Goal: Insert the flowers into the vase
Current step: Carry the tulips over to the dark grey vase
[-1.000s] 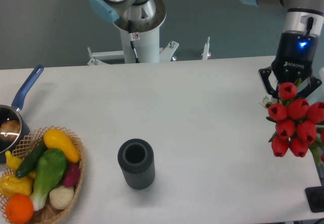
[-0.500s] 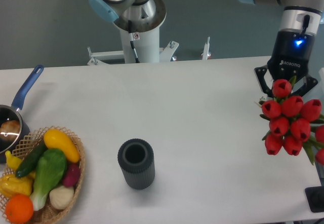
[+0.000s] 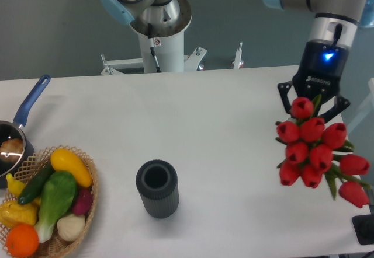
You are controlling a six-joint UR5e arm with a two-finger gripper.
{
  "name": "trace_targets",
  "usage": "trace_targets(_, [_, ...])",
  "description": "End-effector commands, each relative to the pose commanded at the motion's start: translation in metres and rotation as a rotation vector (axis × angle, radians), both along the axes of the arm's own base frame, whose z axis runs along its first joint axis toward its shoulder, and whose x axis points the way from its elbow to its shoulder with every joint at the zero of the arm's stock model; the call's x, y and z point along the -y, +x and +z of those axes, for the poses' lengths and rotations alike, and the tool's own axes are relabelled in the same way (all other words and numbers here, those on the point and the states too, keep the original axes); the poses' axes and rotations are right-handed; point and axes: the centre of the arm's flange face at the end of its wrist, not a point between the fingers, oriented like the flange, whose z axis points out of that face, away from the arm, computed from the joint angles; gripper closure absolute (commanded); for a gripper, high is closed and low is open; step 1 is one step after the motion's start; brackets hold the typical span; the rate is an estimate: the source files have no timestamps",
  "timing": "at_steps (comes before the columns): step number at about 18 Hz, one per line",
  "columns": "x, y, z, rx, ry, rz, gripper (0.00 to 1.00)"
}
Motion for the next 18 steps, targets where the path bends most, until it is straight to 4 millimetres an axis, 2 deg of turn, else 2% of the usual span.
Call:
trace_targets(4, [-0.033, 0.018, -0.014, 0.009, 0.002, -0.065, 0.83])
trace_targets(6, [-0.051, 0.027, -0.021, 0.034, 0.069, -0.128, 0.83])
trace_targets(11, [-0.080, 0.047, -0.034, 0.047, 0.122, -0.223, 0.83])
trace_targets(14, [-0.089, 0.057, -0.037, 0.049, 0.132, -0.254, 0.83])
trace_targets(18, [-0.090, 0.058, -0.044, 0.028, 0.143, -0.283, 0.83])
